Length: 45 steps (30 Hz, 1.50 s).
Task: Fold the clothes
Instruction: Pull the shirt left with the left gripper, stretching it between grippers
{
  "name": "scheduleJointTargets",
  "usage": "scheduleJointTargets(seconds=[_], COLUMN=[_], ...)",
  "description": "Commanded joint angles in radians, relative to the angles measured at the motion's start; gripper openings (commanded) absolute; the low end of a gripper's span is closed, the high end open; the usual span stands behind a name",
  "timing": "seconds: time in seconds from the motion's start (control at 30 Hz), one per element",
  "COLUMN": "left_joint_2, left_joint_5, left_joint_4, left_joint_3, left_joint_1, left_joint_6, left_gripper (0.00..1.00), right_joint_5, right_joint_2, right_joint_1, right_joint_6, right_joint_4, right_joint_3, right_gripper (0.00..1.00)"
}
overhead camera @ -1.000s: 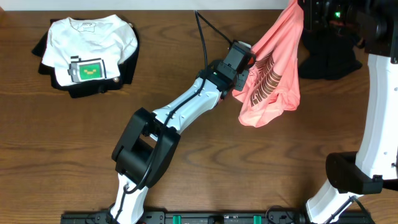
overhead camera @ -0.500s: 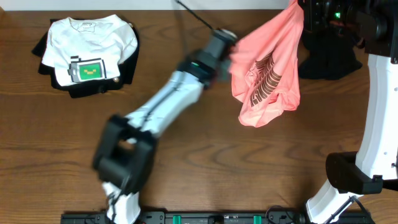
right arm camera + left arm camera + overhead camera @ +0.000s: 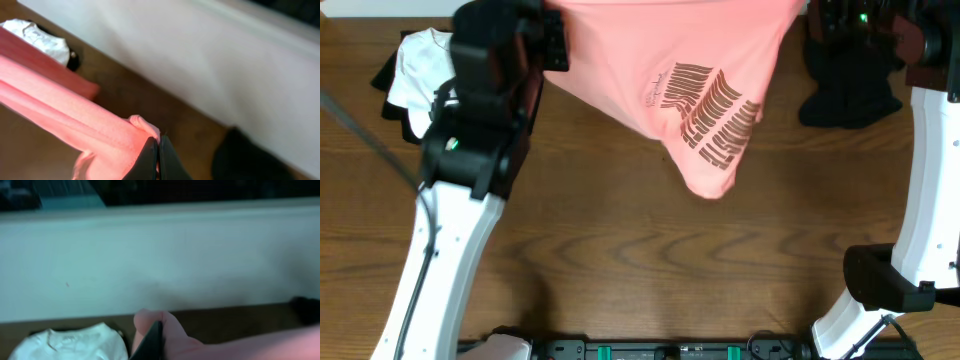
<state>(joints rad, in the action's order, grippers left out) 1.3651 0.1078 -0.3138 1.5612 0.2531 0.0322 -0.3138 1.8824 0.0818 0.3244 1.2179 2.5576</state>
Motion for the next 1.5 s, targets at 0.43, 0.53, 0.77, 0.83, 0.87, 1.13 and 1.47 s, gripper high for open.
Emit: scheduleJointTargets(seconds=[0.43,0.53,0.77,0.83,0.87,1.13,1.47], left_joint_2=[-0.086,-0.086,-0.086,-0.086,-0.086,-0.085,-0.026], left_joint_5=[0.017,0.018,0.082,0.089,0.089,0.089,0.088], left_joint_4=[0.008,0.004,-0.031,-0.042,-0.048,-0.056,0.145], left_joint_3=[0.009,0.009,0.009,0.009,0.009,0.009,0.009], left_joint_1=[-0.022,-0.022,-0.025,-0.026,-0.026,-0.030,-0.093], left_joint_6=[0.072,0.073,0.074,0.078,0.080,0.092,0.092], left_gripper=[0.06,0.06,0.06,0.06,0.06,0.06,0.06], right_joint_5=[0.201,0.201,0.122,0.097,0.081,0.052,0.212], right_joint_2=[-0.025,-0.014,0.002,0.002,0.002,0.002,0.001], right_joint_1=[-0.011,-0.012,-0.011,-0.011,-0.011,-0.013,-0.018], right_joint_6=[0.154,0.121,0.090,0.072,0.072,0.056,0.057], right_joint_4=[0.095,0.158,0.230,0.230,0.229,0.169,-0.268], right_joint_3=[0.011,0.003,-0.098,-0.145,-0.171,-0.318,-0.321], right_gripper=[0.01,0.01,0.01,0.01,0.01,0.01,0.01])
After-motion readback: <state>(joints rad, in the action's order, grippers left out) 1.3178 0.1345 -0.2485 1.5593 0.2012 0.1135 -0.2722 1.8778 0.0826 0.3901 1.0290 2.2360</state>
